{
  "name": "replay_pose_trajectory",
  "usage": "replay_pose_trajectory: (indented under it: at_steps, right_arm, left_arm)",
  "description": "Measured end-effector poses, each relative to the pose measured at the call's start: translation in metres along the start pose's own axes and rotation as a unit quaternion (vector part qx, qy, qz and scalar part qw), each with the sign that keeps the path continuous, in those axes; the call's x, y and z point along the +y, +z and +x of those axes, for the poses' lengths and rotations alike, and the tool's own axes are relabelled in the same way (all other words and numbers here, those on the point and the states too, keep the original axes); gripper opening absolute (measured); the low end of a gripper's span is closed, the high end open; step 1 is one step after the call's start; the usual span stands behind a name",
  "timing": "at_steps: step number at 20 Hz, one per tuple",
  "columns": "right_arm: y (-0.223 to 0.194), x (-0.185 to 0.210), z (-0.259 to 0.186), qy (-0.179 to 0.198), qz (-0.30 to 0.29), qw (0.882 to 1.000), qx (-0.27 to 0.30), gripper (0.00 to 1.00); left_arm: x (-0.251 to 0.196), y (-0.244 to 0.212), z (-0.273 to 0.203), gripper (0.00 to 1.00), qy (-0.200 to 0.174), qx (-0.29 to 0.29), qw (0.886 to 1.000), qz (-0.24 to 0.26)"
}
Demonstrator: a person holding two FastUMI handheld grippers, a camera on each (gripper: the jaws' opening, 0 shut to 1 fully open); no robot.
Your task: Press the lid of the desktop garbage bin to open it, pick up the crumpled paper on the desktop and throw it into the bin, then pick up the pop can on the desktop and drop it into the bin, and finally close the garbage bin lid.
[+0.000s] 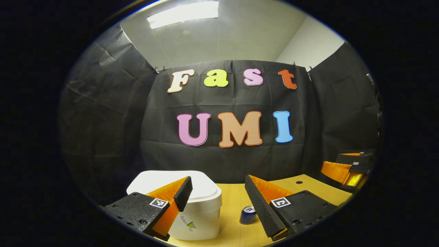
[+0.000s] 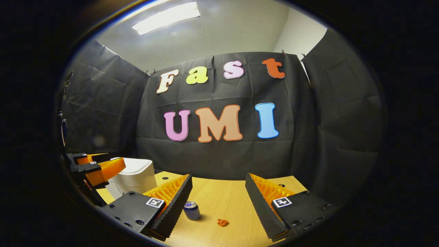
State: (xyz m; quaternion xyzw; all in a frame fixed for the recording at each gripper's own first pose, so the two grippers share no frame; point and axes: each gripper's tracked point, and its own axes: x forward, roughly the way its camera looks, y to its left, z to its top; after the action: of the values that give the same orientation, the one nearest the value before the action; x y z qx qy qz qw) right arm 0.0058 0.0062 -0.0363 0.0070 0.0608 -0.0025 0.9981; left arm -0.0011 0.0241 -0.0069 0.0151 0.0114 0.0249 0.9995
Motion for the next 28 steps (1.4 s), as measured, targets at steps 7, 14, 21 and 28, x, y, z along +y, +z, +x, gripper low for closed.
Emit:
replay_pose_trajectory:
  at_steps: [7, 14, 21, 28]
  right_arm:
    - [-0.005, -0.002, 0.003, 0.0, 0.004, 1.0, 0.006, 0.98]
    - [-0.011, -0.001, 0.007, 0.004, 0.004, 1.0, 0.012, 0.98]
    - [-0.016, -0.001, 0.01, 0.006, 0.005, 1.0, 0.017, 0.98]
    - [-0.031, 0.004, 0.015, 0.013, 0.012, 0.999, 0.038, 0.99]
  left_arm:
    - [0.028, 0.006, 0.007, 0.63, 0.027, -0.007, 0.999, 0.039]
    - [0.07, -0.004, 0.007, 0.14, 0.091, 0.011, 0.994, 0.055]
    - [0.09, -0.026, 0.005, 0.0, 0.122, 0.038, 0.991, 0.046]
    - [0.096, -0.048, 0.004, 0.0, 0.137, 0.057, 0.986, 0.071]
